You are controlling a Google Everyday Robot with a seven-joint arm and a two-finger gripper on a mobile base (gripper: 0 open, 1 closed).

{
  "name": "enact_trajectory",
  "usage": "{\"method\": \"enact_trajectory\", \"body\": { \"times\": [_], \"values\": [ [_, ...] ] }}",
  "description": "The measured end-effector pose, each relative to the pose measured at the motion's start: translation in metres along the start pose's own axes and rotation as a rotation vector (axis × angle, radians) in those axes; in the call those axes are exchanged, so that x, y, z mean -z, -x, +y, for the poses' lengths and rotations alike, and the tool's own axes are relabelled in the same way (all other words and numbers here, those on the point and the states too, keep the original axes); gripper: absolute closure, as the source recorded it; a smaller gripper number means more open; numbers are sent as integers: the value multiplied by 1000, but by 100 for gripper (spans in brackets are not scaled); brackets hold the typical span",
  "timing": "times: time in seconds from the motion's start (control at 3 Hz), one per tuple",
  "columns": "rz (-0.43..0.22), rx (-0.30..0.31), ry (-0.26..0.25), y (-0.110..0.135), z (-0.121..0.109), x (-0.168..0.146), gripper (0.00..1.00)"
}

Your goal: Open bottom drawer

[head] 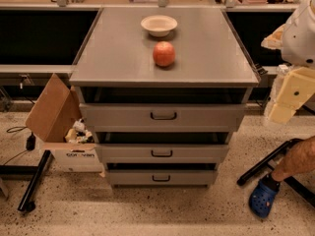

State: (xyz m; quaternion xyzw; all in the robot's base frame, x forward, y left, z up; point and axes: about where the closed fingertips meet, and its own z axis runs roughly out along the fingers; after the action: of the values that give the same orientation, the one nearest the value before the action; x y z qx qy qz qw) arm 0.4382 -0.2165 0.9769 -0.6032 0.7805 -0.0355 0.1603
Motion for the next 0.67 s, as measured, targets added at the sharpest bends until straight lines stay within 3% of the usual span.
{"method": "enact_trajectory", "body": {
  "times": [0.33, 0.67],
  "values": [
    [2, 2, 8, -5, 3, -14, 0],
    [7, -16, 67, -24, 18, -56, 0]
  ]
}}
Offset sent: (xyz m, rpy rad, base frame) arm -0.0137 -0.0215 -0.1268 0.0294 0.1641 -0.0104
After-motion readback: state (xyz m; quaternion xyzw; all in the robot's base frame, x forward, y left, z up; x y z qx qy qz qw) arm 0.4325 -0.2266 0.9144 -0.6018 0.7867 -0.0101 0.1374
